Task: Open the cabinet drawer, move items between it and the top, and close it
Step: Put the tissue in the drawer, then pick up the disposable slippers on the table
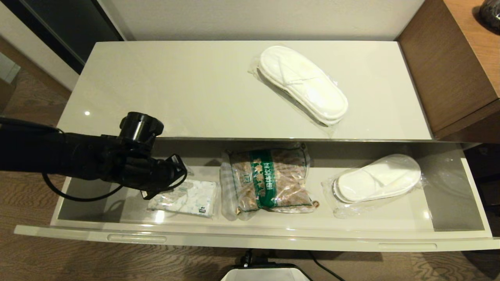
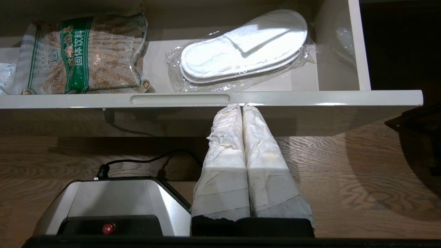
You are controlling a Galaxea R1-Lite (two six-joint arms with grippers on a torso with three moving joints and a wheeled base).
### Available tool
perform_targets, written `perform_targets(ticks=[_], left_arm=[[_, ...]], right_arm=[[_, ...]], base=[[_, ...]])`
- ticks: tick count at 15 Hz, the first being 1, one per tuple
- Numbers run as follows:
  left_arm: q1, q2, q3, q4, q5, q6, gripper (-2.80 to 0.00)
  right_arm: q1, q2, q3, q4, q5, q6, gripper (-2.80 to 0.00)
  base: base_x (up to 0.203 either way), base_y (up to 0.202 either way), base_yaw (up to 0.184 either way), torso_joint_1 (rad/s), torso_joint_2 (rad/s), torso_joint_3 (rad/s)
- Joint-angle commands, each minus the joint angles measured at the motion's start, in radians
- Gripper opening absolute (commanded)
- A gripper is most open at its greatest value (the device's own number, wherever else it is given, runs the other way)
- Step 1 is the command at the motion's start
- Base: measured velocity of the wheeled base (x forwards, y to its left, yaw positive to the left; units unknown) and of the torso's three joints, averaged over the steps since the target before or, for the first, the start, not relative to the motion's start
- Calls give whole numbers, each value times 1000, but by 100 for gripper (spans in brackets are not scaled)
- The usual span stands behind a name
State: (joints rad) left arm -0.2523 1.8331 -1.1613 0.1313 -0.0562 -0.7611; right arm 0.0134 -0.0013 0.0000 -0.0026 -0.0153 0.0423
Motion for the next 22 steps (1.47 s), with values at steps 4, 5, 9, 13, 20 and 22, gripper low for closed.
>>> perform_targets(ticks=[4, 5, 9, 13, 20, 22], left_arm=[[-14, -300, 12, 129, -9, 4, 0], [-26, -378, 13, 178, -14, 18, 0], [-159, -591, -11, 358, -32, 83, -280], [-186, -614, -31, 375, -82, 113, -280], [-179, -703, 15, 392, -89, 118, -280], [-164, -818, 39, 470, -78, 125, -280]], right_arm=[[0, -22, 3, 0, 0, 1, -280], [0, -23, 3, 0, 0, 1, -280], [0, -22, 3, 0, 0, 1, -280], [0, -22, 3, 0, 0, 1, -280], [0, -22, 3, 0, 0, 1, -280], [0, -22, 3, 0, 0, 1, -280]], base=[[0, 0, 0, 0, 0, 0], [0, 0, 0, 0, 0, 0], [0, 0, 0, 0, 0, 0], [0, 0, 0, 0, 0, 0], [0, 0, 0, 0, 0, 0], [0, 0, 0, 0, 0, 0]])
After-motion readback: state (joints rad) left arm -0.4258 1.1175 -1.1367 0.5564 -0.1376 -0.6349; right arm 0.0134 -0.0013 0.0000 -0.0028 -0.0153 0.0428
